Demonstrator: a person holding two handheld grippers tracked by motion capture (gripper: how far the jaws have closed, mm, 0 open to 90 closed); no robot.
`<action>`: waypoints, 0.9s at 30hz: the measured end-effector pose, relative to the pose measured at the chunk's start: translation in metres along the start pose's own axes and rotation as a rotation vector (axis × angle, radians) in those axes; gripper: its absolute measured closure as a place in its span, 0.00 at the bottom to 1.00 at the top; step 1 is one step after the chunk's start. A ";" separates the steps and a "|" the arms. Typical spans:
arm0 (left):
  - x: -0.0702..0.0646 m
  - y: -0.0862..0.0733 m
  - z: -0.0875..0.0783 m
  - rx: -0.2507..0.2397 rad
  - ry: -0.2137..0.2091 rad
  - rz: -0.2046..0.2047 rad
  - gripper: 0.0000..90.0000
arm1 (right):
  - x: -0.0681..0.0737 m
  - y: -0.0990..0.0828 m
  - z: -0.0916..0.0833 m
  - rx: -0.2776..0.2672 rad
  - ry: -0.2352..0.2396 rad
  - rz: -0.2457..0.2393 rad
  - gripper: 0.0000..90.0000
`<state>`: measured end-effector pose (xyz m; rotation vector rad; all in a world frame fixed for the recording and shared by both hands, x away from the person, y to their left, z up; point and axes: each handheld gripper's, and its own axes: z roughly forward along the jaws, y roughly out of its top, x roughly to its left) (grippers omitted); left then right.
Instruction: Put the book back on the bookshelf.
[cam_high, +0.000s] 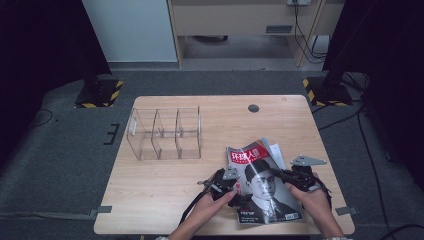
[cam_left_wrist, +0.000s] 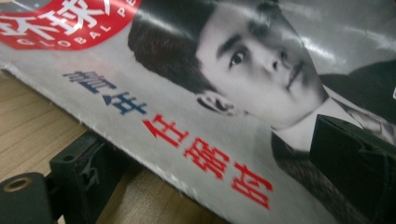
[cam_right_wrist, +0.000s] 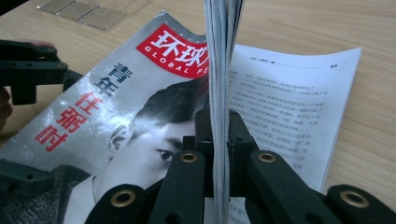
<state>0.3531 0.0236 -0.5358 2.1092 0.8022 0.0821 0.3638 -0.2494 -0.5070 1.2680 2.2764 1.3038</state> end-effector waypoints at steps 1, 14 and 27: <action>0.001 0.000 0.000 -0.001 -0.003 -0.002 0.05 | 0.001 0.000 0.001 0.003 0.006 0.002 0.97; 0.002 -0.001 -0.001 0.003 0.008 0.000 0.04 | 0.005 -0.005 0.006 0.052 -0.027 -0.005 0.70; 0.004 -0.001 -0.002 -0.003 0.002 -0.016 0.04 | -0.008 -0.011 0.008 0.080 -0.163 0.032 0.44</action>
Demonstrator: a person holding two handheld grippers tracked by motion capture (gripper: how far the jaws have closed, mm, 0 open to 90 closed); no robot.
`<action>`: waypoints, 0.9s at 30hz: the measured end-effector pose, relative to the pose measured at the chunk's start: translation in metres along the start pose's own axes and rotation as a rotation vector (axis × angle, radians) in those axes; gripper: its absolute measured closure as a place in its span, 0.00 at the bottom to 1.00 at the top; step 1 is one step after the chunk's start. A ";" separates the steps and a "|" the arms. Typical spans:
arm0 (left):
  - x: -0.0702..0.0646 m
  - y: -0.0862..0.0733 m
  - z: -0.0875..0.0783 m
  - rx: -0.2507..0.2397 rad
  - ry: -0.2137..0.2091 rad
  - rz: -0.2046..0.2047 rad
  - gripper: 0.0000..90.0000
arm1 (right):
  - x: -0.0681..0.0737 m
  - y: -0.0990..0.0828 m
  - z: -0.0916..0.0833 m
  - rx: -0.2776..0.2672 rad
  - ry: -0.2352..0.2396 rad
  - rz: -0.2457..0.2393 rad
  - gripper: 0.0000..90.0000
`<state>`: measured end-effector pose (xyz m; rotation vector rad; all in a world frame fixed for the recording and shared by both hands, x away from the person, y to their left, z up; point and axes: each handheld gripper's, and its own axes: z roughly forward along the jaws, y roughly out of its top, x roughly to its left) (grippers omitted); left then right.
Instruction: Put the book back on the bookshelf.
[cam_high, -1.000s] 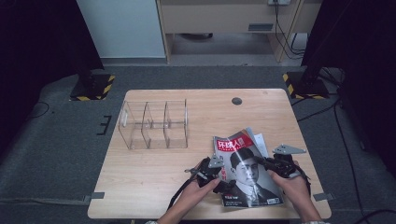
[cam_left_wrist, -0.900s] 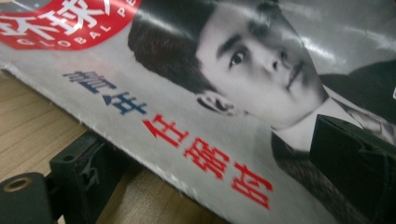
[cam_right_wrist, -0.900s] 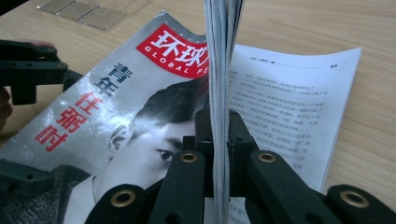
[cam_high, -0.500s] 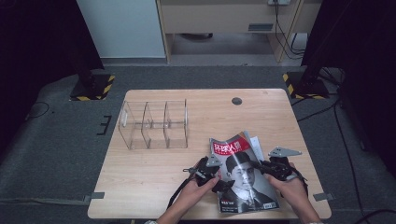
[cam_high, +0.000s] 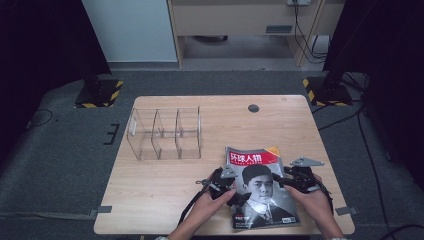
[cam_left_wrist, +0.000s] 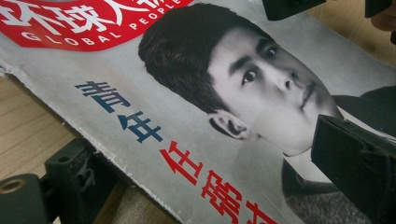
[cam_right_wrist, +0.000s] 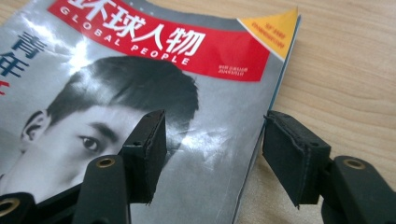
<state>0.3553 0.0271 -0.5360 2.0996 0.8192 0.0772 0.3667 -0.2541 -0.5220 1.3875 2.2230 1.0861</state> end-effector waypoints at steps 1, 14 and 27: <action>0.000 0.000 0.000 0.003 0.004 0.008 0.04 | 0.000 0.000 0.001 0.007 -0.005 -0.006 0.44; 0.003 0.002 0.000 -0.003 -0.001 -0.004 0.05 | -0.001 -0.004 0.004 0.045 -0.009 0.005 0.47; 0.019 0.005 -0.010 0.008 -0.013 -0.057 0.20 | 0.002 -0.004 0.000 0.039 0.020 -0.044 0.65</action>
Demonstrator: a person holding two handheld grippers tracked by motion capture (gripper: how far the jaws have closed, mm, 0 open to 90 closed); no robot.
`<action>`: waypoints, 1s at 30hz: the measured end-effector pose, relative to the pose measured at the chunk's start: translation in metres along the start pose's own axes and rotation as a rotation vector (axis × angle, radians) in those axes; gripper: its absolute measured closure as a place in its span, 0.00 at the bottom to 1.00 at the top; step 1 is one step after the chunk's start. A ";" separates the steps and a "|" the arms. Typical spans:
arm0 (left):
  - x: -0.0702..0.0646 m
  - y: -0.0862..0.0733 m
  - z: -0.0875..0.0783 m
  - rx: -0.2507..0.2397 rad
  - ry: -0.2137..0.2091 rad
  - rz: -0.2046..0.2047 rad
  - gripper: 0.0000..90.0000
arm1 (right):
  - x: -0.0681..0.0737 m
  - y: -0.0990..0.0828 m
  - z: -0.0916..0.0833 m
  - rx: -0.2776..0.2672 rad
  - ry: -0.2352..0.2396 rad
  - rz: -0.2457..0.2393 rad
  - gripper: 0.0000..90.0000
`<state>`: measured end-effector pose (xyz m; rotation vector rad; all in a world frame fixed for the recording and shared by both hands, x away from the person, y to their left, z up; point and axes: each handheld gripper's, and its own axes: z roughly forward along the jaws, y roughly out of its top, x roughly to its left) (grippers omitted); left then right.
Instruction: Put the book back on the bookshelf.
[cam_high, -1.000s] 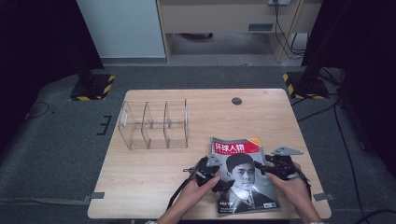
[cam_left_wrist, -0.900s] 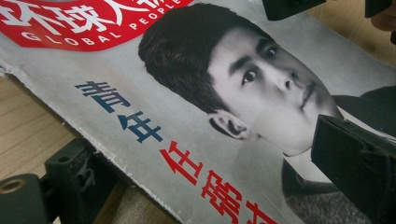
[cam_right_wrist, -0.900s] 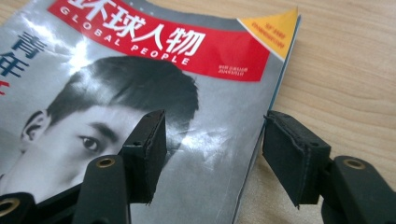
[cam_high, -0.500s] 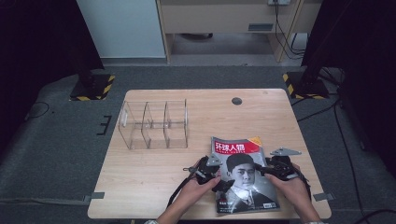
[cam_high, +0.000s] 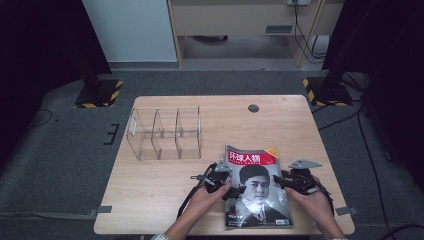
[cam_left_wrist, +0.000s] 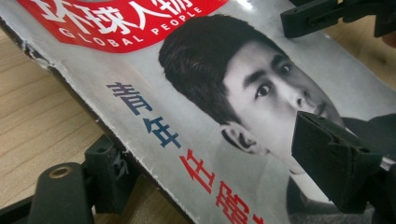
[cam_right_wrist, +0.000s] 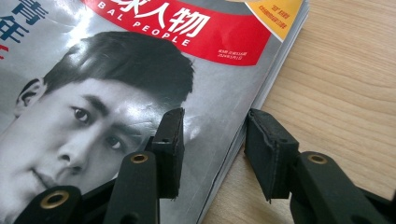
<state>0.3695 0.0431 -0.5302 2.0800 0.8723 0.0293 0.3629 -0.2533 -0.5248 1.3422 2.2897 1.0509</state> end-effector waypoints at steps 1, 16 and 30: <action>0.000 0.001 -0.001 0.002 -0.003 0.000 0.20 | 0.001 0.000 0.001 -0.003 0.000 -0.001 0.65; 0.020 0.033 -0.005 0.053 0.004 0.053 0.44 | 0.005 -0.001 0.007 -0.011 0.046 -0.032 0.65; 0.024 0.047 0.003 0.066 0.016 0.028 0.55 | 0.006 -0.001 0.009 -0.018 0.052 -0.027 0.64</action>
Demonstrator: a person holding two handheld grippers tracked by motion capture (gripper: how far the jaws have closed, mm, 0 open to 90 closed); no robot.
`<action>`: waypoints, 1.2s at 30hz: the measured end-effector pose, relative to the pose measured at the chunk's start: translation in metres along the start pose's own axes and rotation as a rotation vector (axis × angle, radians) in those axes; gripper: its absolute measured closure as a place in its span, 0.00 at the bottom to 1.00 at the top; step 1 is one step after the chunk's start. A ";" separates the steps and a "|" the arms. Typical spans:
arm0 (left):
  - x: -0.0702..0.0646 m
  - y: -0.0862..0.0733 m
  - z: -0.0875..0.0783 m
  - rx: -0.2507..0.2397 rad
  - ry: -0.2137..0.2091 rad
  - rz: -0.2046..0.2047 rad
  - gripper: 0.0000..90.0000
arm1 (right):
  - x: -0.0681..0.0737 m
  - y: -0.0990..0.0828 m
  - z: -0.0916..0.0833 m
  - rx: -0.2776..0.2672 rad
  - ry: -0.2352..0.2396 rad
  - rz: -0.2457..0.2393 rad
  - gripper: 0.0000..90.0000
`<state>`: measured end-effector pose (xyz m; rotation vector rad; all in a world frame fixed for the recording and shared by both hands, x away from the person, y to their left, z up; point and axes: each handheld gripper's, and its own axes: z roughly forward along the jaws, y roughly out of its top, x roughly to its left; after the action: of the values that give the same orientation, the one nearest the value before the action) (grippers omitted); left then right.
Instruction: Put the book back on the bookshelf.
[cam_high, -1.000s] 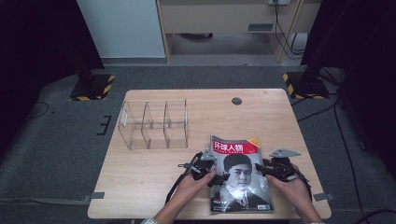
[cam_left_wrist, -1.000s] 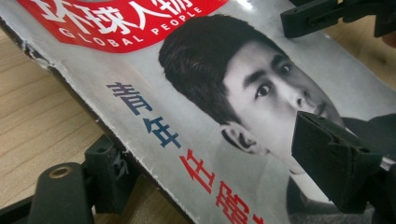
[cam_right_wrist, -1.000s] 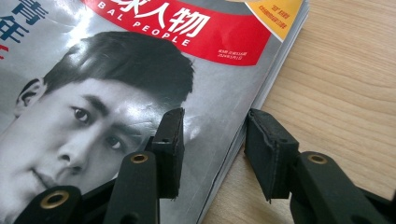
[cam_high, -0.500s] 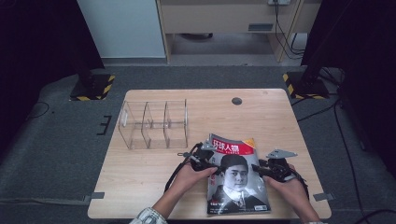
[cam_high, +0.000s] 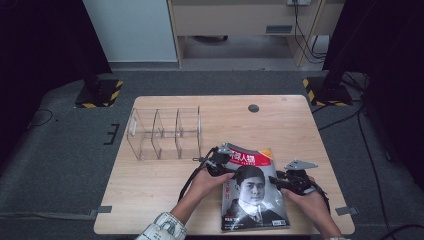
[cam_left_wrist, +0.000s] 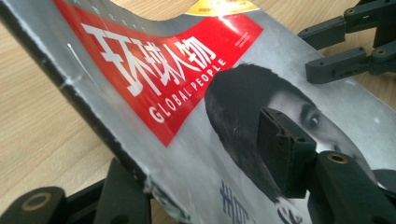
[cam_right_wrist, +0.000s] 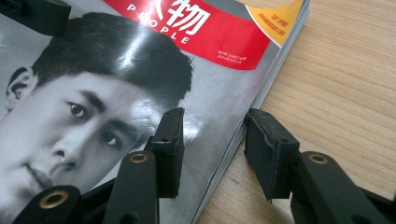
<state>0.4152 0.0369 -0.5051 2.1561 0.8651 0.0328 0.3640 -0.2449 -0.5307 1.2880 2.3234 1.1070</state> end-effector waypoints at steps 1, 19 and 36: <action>0.000 0.002 0.000 0.003 -0.002 0.008 0.56 | 0.000 0.000 0.000 0.001 0.001 0.000 0.64; 0.002 0.030 0.003 0.002 -0.015 -0.015 0.62 | 0.002 -0.001 0.001 -0.014 0.007 -0.020 0.61; 0.002 0.035 0.015 0.028 -0.009 -0.019 0.59 | 0.004 -0.002 0.002 -0.018 0.011 -0.027 0.60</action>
<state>0.4414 0.0125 -0.4924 2.1725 0.8855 0.0018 0.3619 -0.2411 -0.5332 1.2430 2.3266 1.1272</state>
